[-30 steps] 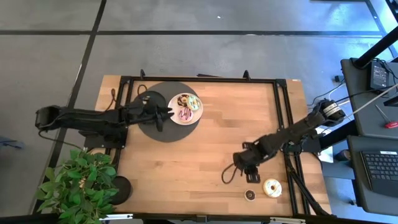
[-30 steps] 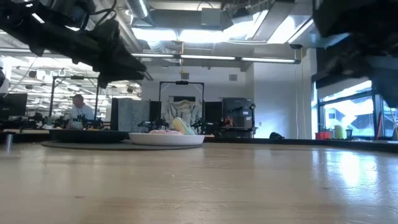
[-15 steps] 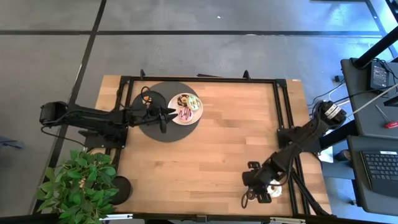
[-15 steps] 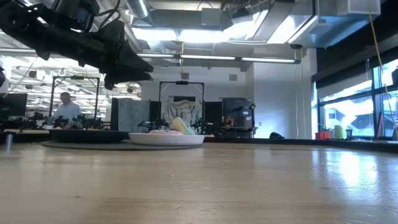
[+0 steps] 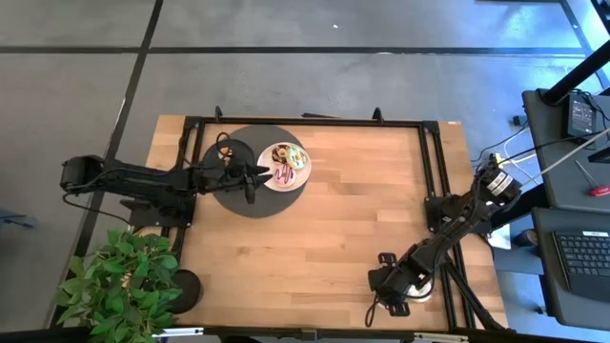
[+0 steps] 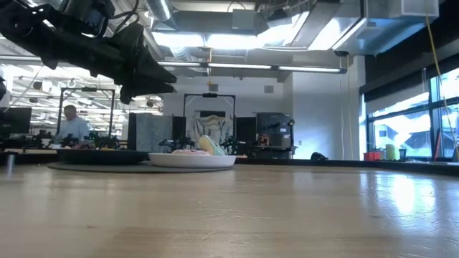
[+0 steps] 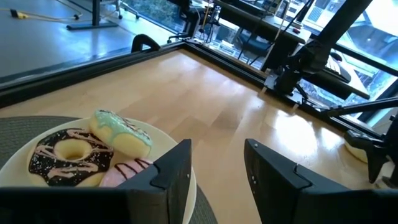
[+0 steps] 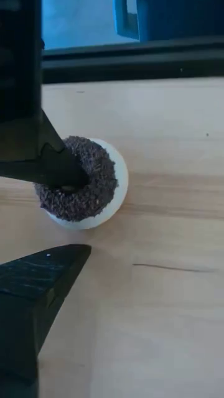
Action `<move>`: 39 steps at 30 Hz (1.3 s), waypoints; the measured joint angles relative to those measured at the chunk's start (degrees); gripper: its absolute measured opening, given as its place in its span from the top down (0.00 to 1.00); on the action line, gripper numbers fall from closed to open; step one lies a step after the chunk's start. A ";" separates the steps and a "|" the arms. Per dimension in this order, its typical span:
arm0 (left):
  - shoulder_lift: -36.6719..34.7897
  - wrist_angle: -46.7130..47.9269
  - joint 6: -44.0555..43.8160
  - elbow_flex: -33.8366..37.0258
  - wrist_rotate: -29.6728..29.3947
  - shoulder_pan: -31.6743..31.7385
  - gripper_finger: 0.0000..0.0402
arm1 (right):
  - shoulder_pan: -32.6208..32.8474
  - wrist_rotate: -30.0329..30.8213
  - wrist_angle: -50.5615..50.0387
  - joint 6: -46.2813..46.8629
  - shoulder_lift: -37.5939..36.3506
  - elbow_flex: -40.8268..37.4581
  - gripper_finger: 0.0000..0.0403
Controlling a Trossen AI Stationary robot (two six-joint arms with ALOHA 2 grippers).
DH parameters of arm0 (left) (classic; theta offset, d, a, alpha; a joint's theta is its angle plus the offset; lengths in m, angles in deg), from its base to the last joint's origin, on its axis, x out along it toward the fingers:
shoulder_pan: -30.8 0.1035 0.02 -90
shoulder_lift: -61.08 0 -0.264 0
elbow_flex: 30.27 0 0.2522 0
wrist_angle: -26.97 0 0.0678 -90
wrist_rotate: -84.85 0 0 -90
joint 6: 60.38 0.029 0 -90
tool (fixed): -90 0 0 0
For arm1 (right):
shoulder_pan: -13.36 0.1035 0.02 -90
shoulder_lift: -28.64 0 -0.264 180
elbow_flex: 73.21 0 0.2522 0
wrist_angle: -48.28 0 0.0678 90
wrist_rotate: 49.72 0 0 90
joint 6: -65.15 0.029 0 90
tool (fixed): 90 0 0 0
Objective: Pick & Place donuts
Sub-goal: Put the small dark brown donut on the black plate
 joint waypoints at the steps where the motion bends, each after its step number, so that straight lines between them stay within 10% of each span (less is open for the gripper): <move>1: 0.00 0.04 0.00 0.00 0.04 0.00 0.64 | 0.00 0.00 0.04 0.19 0.25 0.02 0.59; 14: 0.00 0.02 -0.07 -0.02 2.05 0.00 0.64 | -1.98 -2.31 -8.47 -4.60 -0.15 5.13 0.97; 25: 0.00 -0.22 -0.04 -0.04 11.44 0.00 0.63 | -19.62 36.04 -22.53 -33.02 -0.23 19.76 0.87; 30: 0.00 -1.27 1.35 -0.04 10.24 0.00 0.64 | -29.04 55.48 -10.45 -47.43 -0.26 24.11 0.90; 39: 2.85 -14.28 23.79 -0.07 -0.67 -5.85 0.69 | -41.57 53.66 21.87 -69.38 2.85 24.37 0.94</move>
